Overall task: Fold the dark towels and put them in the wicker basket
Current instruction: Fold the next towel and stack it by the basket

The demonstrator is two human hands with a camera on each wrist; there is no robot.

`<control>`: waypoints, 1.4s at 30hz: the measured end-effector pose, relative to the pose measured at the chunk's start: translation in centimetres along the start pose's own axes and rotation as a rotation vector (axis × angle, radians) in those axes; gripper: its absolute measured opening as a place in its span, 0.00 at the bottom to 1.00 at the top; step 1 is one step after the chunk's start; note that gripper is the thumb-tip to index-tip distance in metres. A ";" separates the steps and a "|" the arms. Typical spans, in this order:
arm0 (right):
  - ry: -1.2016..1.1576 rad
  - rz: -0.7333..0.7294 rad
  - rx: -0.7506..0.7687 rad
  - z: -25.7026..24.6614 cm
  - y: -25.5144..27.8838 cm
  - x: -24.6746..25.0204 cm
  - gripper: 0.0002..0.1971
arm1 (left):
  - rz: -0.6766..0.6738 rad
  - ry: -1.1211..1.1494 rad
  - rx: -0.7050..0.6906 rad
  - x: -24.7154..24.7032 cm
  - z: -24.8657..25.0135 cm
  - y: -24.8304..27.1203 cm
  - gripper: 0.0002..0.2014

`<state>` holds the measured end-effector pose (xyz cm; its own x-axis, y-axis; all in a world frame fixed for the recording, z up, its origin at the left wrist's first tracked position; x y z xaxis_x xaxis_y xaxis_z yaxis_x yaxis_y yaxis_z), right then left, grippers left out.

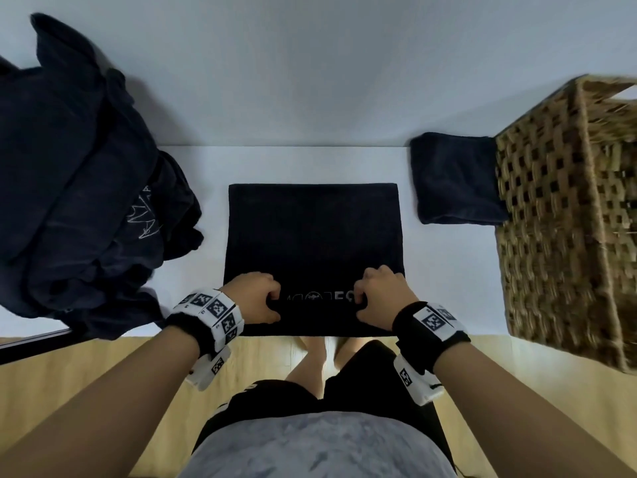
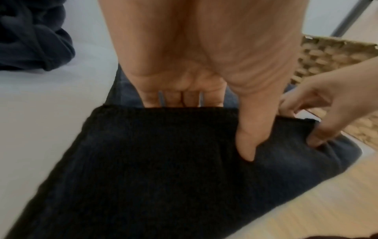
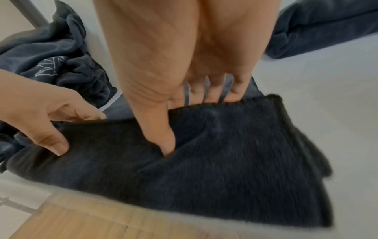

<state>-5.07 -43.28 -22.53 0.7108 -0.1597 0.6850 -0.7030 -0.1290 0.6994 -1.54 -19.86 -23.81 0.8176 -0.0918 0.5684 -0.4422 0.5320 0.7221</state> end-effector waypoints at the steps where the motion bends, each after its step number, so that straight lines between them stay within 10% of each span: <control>1: -0.022 -0.027 -0.011 0.1 -0.1 0.5 0.07 | 0.003 0.086 0.013 0.7 -0.1 0.3 0.12; 9: -0.381 0.179 -0.193 3.9 -2.8 9.0 0.09 | 0.476 0.328 0.123 9.9 -4.8 1.7 0.08; 17: -0.516 0.232 -0.349 7.1 -3.9 7.8 0.06 | 0.568 0.512 0.301 8.0 -7.9 1.8 0.05; 23: -0.865 0.528 -0.357 8.0 -3.4 11.0 0.02 | 1.017 0.974 0.290 9.6 -8.2 2.4 0.08; 29: -0.839 0.375 -0.425 7.6 -5.4 9.0 0.21 | 0.775 0.715 0.517 8.1 -8.8 -0.3 0.21; 42: -0.795 0.464 -0.477 7.6 -5.4 7.9 0.19 | 0.960 0.829 0.482 8.6 -8.4 -0.7 0.14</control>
<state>4.15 -51.29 -22.39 0.0300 -0.7171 0.6963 -0.6981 0.4835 0.5280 8.92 -14.02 -22.74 0.0205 0.7662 0.6422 -0.9029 -0.2617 0.3409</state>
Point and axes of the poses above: each hand's wrist, its own y-axis away from the middle knuckle, its own x-axis out of the back of the hand, z = x × y, the point moved 5 cm from there along -y, towards the middle knuckle, and after that the axes turned 6 degrees about -x, right-handed, at the moved point
